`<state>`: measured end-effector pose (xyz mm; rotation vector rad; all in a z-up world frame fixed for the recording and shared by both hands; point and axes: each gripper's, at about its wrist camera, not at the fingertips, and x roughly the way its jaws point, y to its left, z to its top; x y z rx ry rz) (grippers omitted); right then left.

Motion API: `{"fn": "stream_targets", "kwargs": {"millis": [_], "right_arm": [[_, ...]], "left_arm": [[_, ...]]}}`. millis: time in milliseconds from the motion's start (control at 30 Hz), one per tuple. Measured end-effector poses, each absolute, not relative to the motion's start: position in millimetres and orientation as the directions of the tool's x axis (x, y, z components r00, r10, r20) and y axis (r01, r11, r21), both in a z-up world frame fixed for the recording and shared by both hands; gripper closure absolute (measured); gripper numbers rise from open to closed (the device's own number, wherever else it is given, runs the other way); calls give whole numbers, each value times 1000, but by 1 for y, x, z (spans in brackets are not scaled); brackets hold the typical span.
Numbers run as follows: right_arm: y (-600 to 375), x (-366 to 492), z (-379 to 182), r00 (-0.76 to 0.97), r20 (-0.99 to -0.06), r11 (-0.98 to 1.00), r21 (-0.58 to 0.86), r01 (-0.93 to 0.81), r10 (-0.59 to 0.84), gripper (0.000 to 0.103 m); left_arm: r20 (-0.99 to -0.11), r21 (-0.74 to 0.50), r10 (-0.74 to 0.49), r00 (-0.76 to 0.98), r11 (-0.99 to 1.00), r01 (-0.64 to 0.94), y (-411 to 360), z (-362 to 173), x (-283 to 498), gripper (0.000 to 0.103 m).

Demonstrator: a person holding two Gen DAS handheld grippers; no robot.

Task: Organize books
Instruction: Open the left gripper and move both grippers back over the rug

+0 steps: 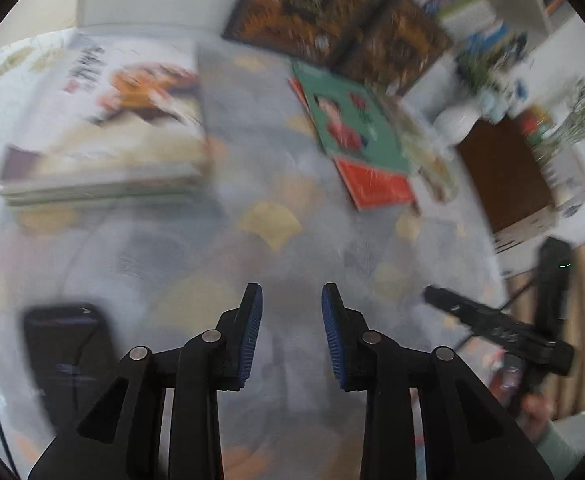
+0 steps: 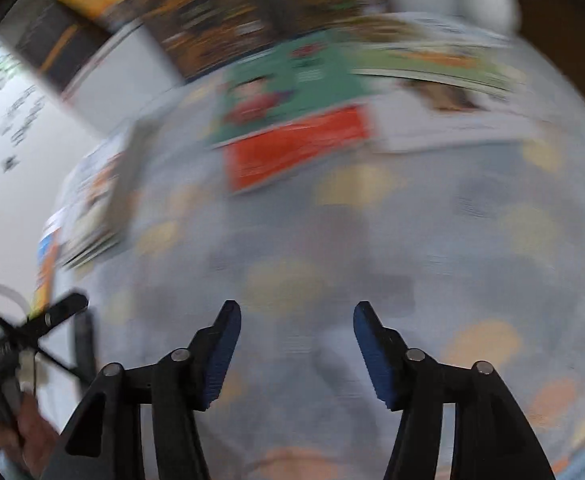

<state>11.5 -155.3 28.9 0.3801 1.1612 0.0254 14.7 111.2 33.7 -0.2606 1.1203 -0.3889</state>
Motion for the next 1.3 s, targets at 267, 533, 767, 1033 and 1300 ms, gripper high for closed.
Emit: {"fn": "stream_targets", "kwargs": {"millis": [267, 533, 767, 1033, 1300], "right_arm": [[-204, 11, 26, 464, -886, 974, 98, 204, -8, 46], [-201, -2, 6, 501, -864, 996, -17, 88, -58, 43], [-215, -6, -1, 521, -849, 994, -37, 103, -86, 17], [-221, -18, -6, 535, -839, 990, -31, 137, -100, 0], [-221, -22, -7, 556, -825, 989, -28, 147, -106, 0]], "left_arm": [[-848, -217, -264, 460, 964, 153, 18, -7, 10, 61], [-820, -107, -172, 545, 983, 148, -8, -11, -3, 5], [-806, -11, -87, 586, 991, 132, -21, -20, -8, 0], [-796, 8, -57, 603, 995, 104, -24, -21, -14, 0], [-785, 3, -64, 617, 994, 107, -23, -22, -17, 0]]}}
